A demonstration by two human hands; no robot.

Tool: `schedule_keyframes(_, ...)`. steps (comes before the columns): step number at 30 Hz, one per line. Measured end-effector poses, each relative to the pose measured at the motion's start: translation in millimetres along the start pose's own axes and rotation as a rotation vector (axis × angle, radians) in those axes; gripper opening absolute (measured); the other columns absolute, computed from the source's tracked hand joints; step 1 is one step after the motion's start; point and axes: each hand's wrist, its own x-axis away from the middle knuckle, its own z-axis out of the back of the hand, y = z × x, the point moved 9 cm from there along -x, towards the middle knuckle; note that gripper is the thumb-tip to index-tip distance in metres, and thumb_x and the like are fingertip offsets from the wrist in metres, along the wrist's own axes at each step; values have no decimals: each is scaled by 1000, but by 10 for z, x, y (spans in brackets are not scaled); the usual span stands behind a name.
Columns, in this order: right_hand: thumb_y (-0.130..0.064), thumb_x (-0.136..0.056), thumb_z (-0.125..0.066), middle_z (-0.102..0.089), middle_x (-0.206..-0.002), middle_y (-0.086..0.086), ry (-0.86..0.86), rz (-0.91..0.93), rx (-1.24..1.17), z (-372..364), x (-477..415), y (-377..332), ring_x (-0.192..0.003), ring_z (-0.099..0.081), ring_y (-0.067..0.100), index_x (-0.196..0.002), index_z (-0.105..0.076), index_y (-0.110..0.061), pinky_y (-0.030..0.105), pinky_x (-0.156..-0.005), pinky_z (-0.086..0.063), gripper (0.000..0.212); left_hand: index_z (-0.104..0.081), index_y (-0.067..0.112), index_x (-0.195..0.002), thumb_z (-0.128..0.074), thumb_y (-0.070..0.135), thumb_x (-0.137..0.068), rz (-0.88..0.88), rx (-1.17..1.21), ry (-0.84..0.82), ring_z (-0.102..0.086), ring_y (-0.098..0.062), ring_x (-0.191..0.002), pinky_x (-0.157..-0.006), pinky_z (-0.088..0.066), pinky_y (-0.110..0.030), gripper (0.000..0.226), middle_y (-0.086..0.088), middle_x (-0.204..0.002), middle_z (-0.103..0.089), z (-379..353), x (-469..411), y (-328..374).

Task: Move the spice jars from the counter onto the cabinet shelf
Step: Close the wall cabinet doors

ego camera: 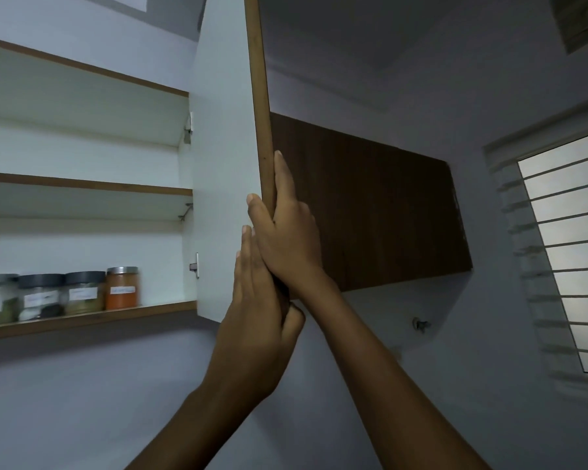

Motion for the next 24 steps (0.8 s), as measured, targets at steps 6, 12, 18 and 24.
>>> schedule_keyframes(6,-29,-97,-43,-62,-83,3,35,19,74,-263,84,-383,-65,-60,18,-147,-17,-19,42,-63,-55,57,9,28,-148,-47,39,-84,28,99,-53,-21,-10,-142,-112,-32,-39,86,5,-157,-12,400,99,-133)
schedule_keyframes(12,-27,-96,-44,-60,-82,3,72,59,177,-562,173,-783,-64,-58,15,-146,-21,-17,33,-60,-52,56,2,30,-147,-52,28,-92,65,193,-101,-38,20,-117,-91,-35,-1,77,26,-137,-33,813,256,-292)
schedule_keyframes(18,-25,-95,-46,-64,-99,5,143,89,268,-966,294,-1197,-78,-60,16,-145,-24,-14,23,-63,-38,55,-11,25,-147,-52,20,-93,97,183,-76,-48,13,-108,-86,-40,-2,68,17,-129,-45,1337,421,-565)
schedule_keyframes(24,-25,-92,-52,-63,-105,9,176,84,360,-1553,386,-1529,-82,-64,22,-144,-27,-13,33,-66,-53,59,-23,13,-143,-55,9,-91,122,167,-19,-58,-7,-109,-88,-48,-13,62,1,-123,-55,1927,569,-889)
